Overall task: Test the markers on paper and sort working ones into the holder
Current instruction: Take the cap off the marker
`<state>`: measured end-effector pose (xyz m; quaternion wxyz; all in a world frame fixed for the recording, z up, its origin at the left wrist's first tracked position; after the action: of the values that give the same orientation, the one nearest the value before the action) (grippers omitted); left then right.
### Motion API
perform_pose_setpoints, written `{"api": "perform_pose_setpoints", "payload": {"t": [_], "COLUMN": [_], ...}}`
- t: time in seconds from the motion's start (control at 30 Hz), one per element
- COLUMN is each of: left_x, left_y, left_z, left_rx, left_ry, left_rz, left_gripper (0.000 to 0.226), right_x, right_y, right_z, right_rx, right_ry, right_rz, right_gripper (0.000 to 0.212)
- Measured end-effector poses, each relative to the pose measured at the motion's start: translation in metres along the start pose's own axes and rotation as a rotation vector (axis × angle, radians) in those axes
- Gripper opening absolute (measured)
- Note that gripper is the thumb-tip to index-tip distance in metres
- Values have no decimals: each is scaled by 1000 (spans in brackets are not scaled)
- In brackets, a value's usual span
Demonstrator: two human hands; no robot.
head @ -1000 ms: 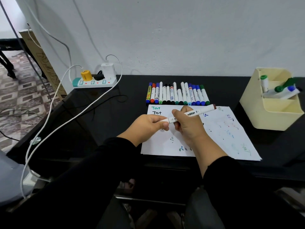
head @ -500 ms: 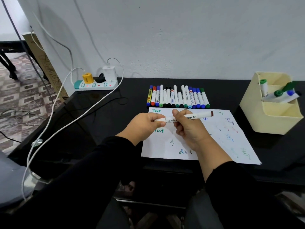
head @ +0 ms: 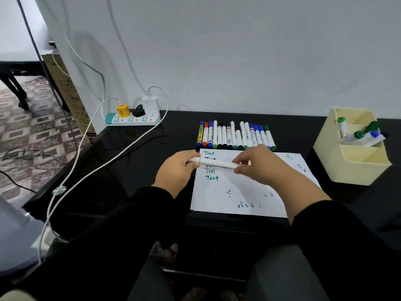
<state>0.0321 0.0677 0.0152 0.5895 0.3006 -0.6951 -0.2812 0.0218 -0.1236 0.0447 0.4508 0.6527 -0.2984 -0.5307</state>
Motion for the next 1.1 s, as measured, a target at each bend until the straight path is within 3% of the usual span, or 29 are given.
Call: {"api": "perform_pose_setpoints", "payload": {"t": [0.17, 0.23, 0.4, 0.57, 0.93, 1.1], "left_x": [-28, -39, -43, -42, -41, -41], "left_y": [-22, -29, -36, -36, -36, -36], "left_z": [0, 6, 11, 11, 13, 12], "left_rx": [-73, -127, -169, -149, -158, -171], "left_ry": [213, 284, 264, 259, 270, 282], "left_rz": [-316, -442, -556, -575, -574, -571], "left_gripper": [69, 71, 72, 71, 71, 71], "right_x": [11, 29, 82, 119, 144, 137], "right_y": [1, 2, 8, 9, 6, 9], "right_z": [7, 15, 38, 53, 57, 59], "right_rx": [1, 65, 240, 284, 322, 306], "right_ry": [-101, -211, -475, -612, -710, -622], "right_rz": [181, 175, 184, 200, 198, 286], "right_gripper": [25, 24, 27, 28, 25, 25]}}
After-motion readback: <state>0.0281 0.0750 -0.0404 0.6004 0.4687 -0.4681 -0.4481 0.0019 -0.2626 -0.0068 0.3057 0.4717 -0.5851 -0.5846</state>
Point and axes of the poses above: each hand's wrist, its own z-axis away from the middle knuckle, its own y-axis out of the back of the hand, x = y × z, the point moved 6 cm from there along -z, towards the middle knuckle, and after that the axes turned 6 degrees about y, right-handed, at the moved point
